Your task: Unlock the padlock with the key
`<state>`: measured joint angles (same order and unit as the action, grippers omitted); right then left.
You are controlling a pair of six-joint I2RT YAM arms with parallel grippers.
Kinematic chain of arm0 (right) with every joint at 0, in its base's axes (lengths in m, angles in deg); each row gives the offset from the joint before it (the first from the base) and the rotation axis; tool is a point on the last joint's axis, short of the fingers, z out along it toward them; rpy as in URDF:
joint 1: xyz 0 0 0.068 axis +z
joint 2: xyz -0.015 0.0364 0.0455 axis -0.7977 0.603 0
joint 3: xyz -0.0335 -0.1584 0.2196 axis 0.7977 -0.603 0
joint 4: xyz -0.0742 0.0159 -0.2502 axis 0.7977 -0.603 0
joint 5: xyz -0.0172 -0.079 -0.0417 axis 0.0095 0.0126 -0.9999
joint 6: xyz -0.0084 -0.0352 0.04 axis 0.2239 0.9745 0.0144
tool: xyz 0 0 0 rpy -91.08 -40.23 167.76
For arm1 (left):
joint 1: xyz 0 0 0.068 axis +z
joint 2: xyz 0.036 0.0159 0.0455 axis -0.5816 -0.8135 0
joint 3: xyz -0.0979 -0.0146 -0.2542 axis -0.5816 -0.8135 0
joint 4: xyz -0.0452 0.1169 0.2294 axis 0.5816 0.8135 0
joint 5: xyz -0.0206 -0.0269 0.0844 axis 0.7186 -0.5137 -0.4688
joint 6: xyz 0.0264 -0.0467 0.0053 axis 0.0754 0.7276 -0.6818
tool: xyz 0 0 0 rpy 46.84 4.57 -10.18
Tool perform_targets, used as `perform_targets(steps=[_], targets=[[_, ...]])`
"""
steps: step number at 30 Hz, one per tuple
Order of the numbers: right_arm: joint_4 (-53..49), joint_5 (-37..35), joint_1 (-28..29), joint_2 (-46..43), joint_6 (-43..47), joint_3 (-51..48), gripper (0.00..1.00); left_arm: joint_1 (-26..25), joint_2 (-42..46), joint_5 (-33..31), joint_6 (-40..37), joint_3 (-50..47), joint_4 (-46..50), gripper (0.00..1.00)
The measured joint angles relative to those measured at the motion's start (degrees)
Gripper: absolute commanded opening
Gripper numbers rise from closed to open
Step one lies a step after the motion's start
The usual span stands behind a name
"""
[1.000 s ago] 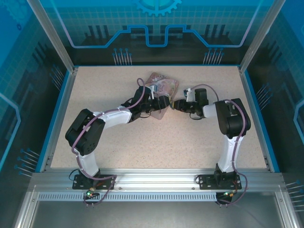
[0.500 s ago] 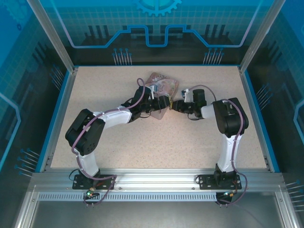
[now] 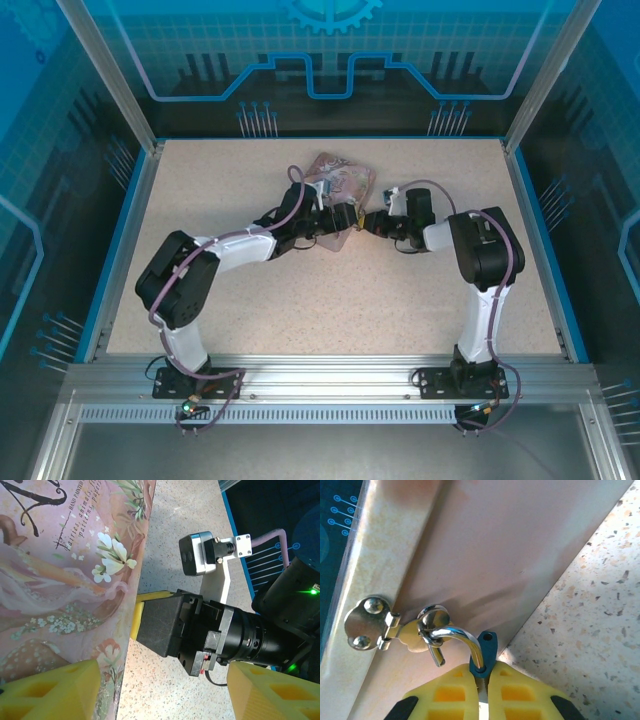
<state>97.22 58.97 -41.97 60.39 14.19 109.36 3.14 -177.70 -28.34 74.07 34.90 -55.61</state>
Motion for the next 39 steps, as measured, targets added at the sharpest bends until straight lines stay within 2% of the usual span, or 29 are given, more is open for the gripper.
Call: perform_targets(steps=[7,13,20,25,29,39], targets=[[-5.0,-0.1,0.1,-0.1,-1.3,2.8,0.04,0.0,1.4,0.0,-0.2,-1.6,0.0,0.69],[-16.5,-2.4,0.9,-0.2,0.6,8.8,0.04,0.0,1.4,0.0,-0.2,-1.9,-0.6,0.69],[-34.2,-11.1,3.1,-1.2,5.0,16.7,0.04,0.0,1.4,0.0,-0.1,-2.0,-1.1,0.69],[-42.3,-18.0,5.1,-1.2,6.6,21.1,0.04,-0.1,1.4,0.0,0.0,-2.2,-1.4,0.69],[-43.3,-19.8,5.6,-1.5,7.0,21.4,0.04,-0.1,1.4,0.0,0.0,-2.4,-1.7,0.69],[-42.1,-19.1,5.2,-3.0,6.8,19.8,0.04,-0.1,1.3,0.0,0.0,-2.7,-2.6,0.69]])
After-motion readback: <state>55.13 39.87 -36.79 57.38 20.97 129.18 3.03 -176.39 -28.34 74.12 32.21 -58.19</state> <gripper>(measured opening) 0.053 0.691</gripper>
